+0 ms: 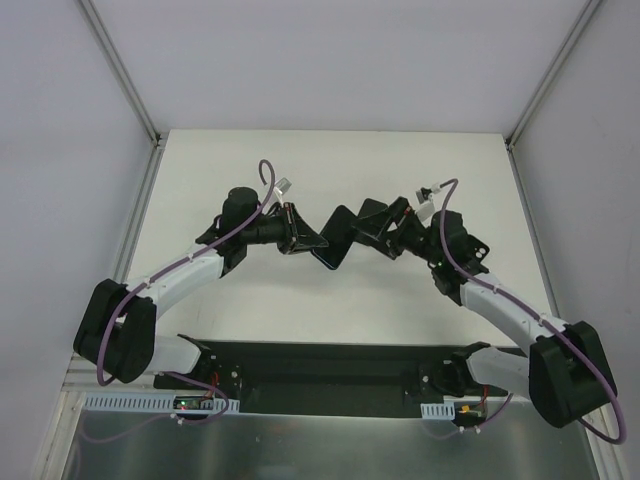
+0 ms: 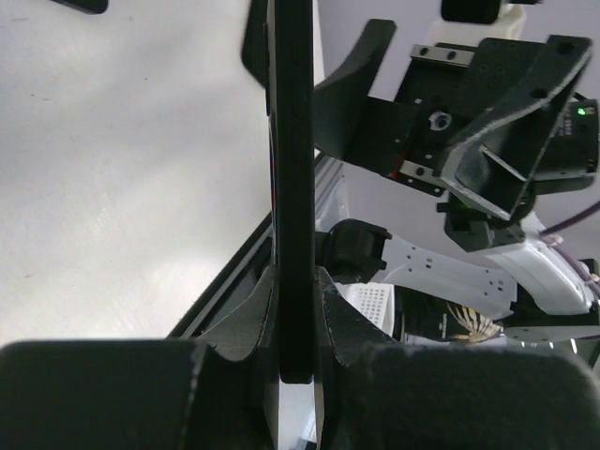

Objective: Take the phone out of the phone case
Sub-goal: Adjust the phone.

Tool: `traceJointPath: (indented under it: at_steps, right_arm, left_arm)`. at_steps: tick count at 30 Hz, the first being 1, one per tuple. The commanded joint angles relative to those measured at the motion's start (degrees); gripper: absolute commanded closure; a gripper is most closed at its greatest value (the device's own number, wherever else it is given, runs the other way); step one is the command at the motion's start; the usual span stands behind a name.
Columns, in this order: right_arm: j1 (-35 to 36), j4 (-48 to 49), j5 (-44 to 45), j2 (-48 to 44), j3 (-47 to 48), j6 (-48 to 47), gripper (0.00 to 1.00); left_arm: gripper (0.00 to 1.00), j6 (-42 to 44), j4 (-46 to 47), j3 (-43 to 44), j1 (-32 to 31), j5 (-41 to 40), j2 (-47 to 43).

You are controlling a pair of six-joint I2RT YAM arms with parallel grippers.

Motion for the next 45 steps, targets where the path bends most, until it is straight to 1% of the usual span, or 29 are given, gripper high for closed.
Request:
traceJointPath:
  at_steps: [1, 4, 5, 6, 7, 8, 9, 10, 11, 12, 13, 14, 17, 19, 21, 22, 24, 25, 28, 29, 30, 32, 33, 34, 35, 36, 38, 39, 45]
  right_arm:
    - [-0.25, 11.76, -2.67, 3.77, -0.91, 5.46, 0.03]
    - [-0.16, 19.66, -3.02, 7.37, -2.58, 9.41, 0.01]
    - [-0.25, 21.86, -3.2, 9.21, -2.94, 10.3, 0.05]
    - [-0.16, 25.97, -3.55, 10.19, -3.2, 11.26, 0.08]
    - [-0.16, 27.84, -3.64, 11.15, -3.38, 12.75, 0.11]
    - [-0.16, 31.33, -3.81, 12.9, -3.29, 13.64, 0.19]
    - [-0.16, 33.28, -3.99, 13.79, -3.38, 14.26, 0.22]
    - [-0.25, 35.3, -3.99, 14.67, -3.38, 16.0, 0.28]
    - [-0.25, 39.85, -3.99, 16.33, -3.47, 16.8, 0.32]
    - [-0.16, 42.07, -3.99, 17.22, -3.47, 17.51, 0.35]
    - [-0.25, 44.35, -3.99, 18.18, -3.47, 18.64, 0.41]
    - [-0.25, 49.25, -4.08, 20.2, -3.29, 20.4, 0.44]
    - [-0.16, 55.17, -4.25, 24.24, -2.5, 23.65, 0.56]
    - [0.1, 57.03, -4.17, 26.35, -2.15, 24.37, 0.62]
    - [0.27, 59.31, -3.91, 27.42, -2.15, 25.25, 0.67]
    - [0.28, 59.93, -3.82, 28.03, -2.15, 25.51, 0.72]
    - [0.27, 60.9, -3.73, 28.39, -2.24, 25.6, 0.75]
    - [0.28, 60.99, -3.82, 28.65, -2.15, 25.6, 0.83]
    - [0.27, 60.9, -4.34, 28.83, -1.8, 25.51, 0.98]
    - [0.19, 60.9, -4.69, 28.92, -1.62, 25.51, 0.98]
    - [0.19, 60.81, -5.74, 29.0, -1.1, 25.42, 0.98]
    - [0.28, 60.81, -7.58, 29.44, -0.13, 25.34, 0.99]
    - [0.19, 60.9, -9.07, 29.53, 0.66, 25.34, 0.99]
    - [0.19, 60.9, -9.87, 29.79, 1.01, 25.51, 0.98]
    - [0.27, 60.81, -10.92, 29.88, 1.63, 25.51, 0.99]
    - [0.19, 60.81, -12.94, 29.97, 2.5, 25.51, 0.99]
    - [0.28, 60.73, -14.62, 30.15, 3.12, 25.6, 0.98]
    - [0.19, 60.73, -16.45, 30.15, 3.47, 25.6, 0.99]
    - [1.33, 59.15, -22.87, 29.8, 5.76, 24.37, 0.99]
  left_arm:
    - [1.0, -4.87, 12.79, -0.07, 0.59, 4.25, -3.3]
    - [1.0, -6.28, 14.3, -0.42, 0.86, 4.77, -3.83]
    - [1.0, -6.89, 15.08, -0.59, 0.86, 5.12, -4.0]
    - [1.0, -7.16, 15.53, -0.85, 0.95, 5.39, -4.0]
    - [1.0, -7.42, 15.88, -0.94, 0.95, 5.56, -4.0]
    - [1.0, -8.12, 16.93, -1.29, 1.03, 5.57, -4.0]
    - [1.0, -8.56, 17.55, -1.56, 1.12, 5.83, -4.0]
    - [1.0, -8.91, 17.9, -2.0, 1.12, 6.0, -3.91]
    - [1.0, -9.61, 19.12, -2.26, 1.21, 6.09, -3.65]
    - [1.0, -9.97, 19.74, -2.44, 1.21, 6.35, -3.56]
    - [1.0, -10.84, 20.45, -2.96, 1.21, 6.53, -3.48]
    - [1.0, -11.11, 20.97, -3.14, 1.3, 6.62, -3.21]
    - [1.0, -11.82, 22.03, -3.67, 1.3, 6.62, -3.21]
    - [1.0, -11.82, 22.21, -3.67, 1.39, 6.62, -3.3]
    - [1.0, -11.82, 22.21, -3.76, 1.56, 6.62, -3.56]
    - [1.0, -11.82, 22.12, -3.84, 1.65, 6.53, -3.65]
    - [1.0, -11.82, 22.21, -3.93, 1.74, 6.62, -3.74]
    - [1.0, -11.64, 22.3, -4.11, 1.74, 6.79, -3.83]
    - [1.0, -11.12, 22.65, -4.37, 1.74, 7.41, -4.35]
    - [0.99, -10.94, 22.56, -4.37, 1.83, 7.67, -4.53]
    - [0.94, -10.85, 22.65, -4.37, 1.83, 7.94, -4.62]
    - [0.8, -10.5, 22.65, -4.29, 2.0, 8.2, -4.79]
    - [0.65, -10.41, 22.65, -4.2, 2.09, 8.46, -4.88]
    - [0.57, -10.15, 22.56, -4.02, 2.18, 8.64, -5.05]
    - [0.52, -10.06, 22.65, -3.85, 2.44, 8.9, -4.97]
    - [0.44, -10.06, 22.65, -3.67, 2.53, 9.17, -5.06]
    - [0.41, -9.71, 22.65, -2.88, 2.88, 9.61, -4.79]
    - [0.37, -9.71, 22.65, -2.62, 2.97, 9.7, -4.53]
    - [0.34, -9.27, 23.44, -0.42, 2.97, 11.8, -1.55]
